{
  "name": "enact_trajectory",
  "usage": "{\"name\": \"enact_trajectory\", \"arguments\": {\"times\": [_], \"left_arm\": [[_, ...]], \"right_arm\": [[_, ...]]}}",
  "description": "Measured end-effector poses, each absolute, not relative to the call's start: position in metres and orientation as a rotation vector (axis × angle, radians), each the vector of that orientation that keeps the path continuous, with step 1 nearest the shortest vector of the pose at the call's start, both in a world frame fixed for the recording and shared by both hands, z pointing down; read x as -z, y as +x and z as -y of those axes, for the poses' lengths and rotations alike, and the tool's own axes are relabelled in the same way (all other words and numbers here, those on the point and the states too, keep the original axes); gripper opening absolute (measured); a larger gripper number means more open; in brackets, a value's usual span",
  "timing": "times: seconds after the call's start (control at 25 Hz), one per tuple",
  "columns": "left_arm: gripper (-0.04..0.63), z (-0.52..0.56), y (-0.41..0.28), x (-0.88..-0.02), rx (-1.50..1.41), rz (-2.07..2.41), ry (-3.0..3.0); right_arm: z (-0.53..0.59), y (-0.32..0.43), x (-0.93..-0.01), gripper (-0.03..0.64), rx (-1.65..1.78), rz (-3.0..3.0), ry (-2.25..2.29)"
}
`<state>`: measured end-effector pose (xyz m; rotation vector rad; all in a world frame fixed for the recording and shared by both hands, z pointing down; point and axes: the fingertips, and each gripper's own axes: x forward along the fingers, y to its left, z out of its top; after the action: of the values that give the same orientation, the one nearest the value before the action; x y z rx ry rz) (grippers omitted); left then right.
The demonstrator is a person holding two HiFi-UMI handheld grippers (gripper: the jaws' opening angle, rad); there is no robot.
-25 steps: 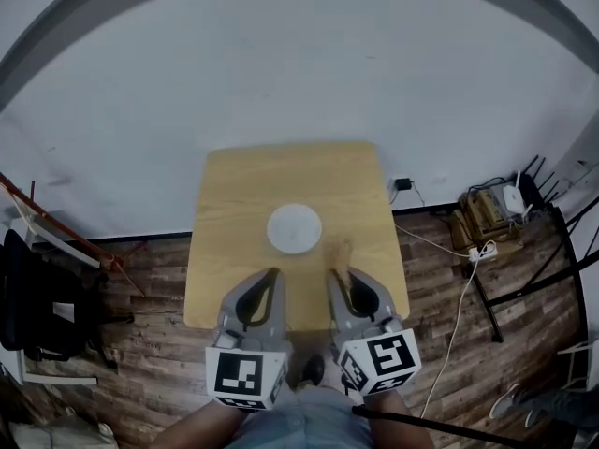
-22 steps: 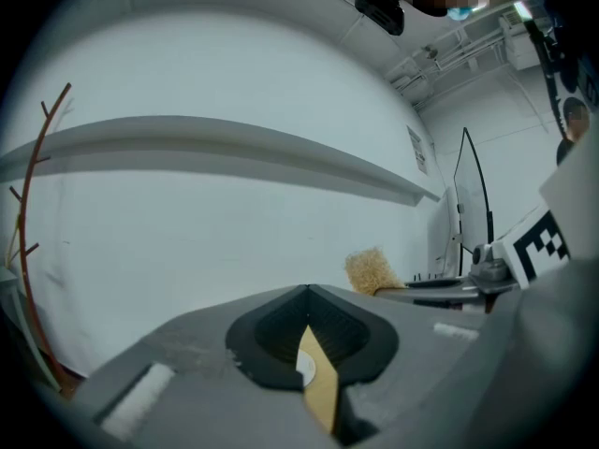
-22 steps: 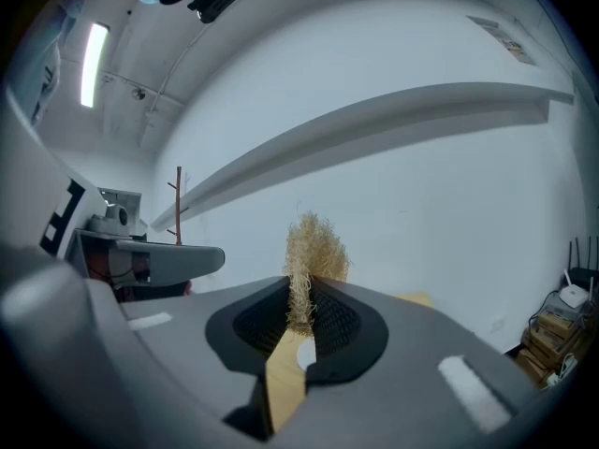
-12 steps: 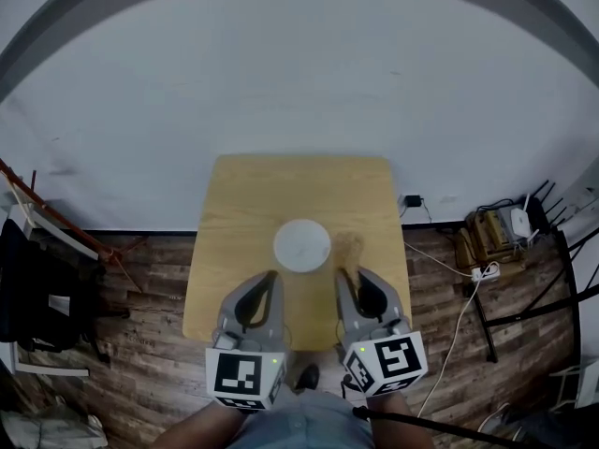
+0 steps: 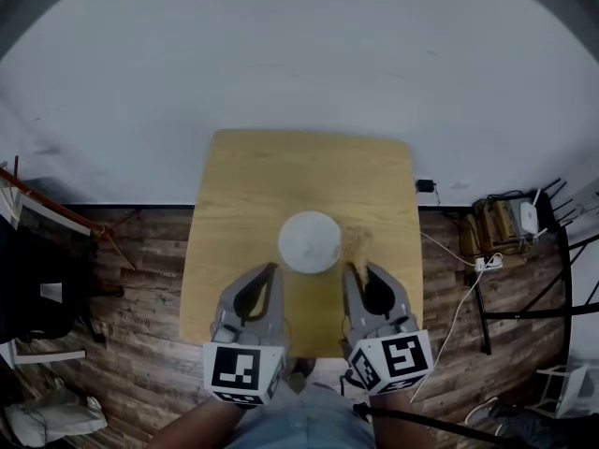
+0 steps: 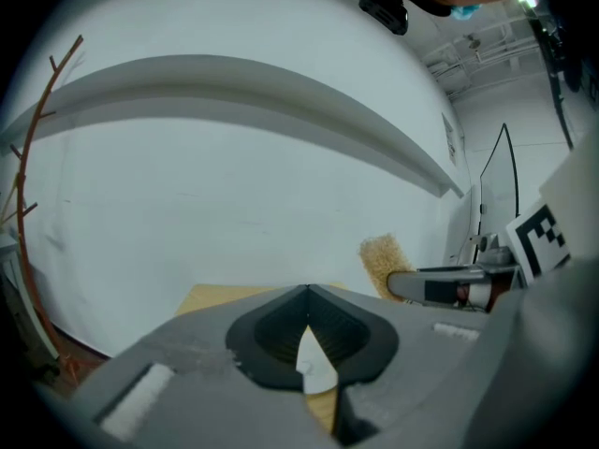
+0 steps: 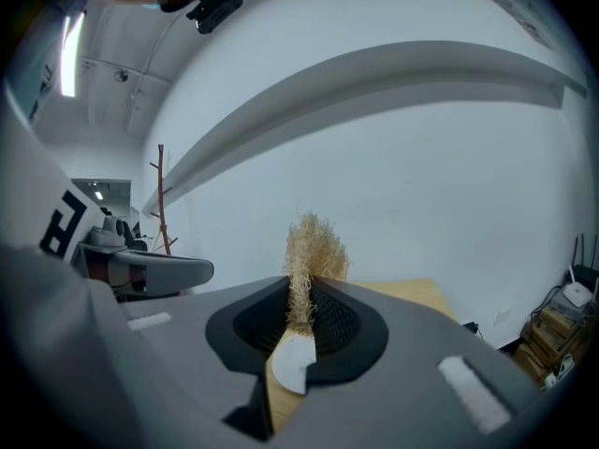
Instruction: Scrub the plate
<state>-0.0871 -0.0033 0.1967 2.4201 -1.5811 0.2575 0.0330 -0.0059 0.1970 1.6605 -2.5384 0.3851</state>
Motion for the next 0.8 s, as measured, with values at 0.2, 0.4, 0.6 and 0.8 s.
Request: {"name": "enact_trajectory", "arguments": {"times": [0.2,0.4,0.6,0.8], "left_arm": [[0.02,0.025,-0.091,-0.228,-0.318,1.533,2.371],[0.02,0.048,-0.093,-0.26,-0.375,1.48,2.311],[0.021,0.068,-0.097,-0.301,-0.41,1.418,2.222],[0.02,0.083,-0.102,-0.339,-0.396,1.346,2.091]], "right_arm": [[0.026,0.032,-0.225,0.047,-0.468,2.483,1.636],[0.048,0.025,-0.261,0.046,-0.583,2.436,1.599],[0.061,0.019,-0.308,0.046,-0.704,2.371,1.556],[0.067,0.015,-0.344,0.046,-0.796,2.311,1.514]]}}
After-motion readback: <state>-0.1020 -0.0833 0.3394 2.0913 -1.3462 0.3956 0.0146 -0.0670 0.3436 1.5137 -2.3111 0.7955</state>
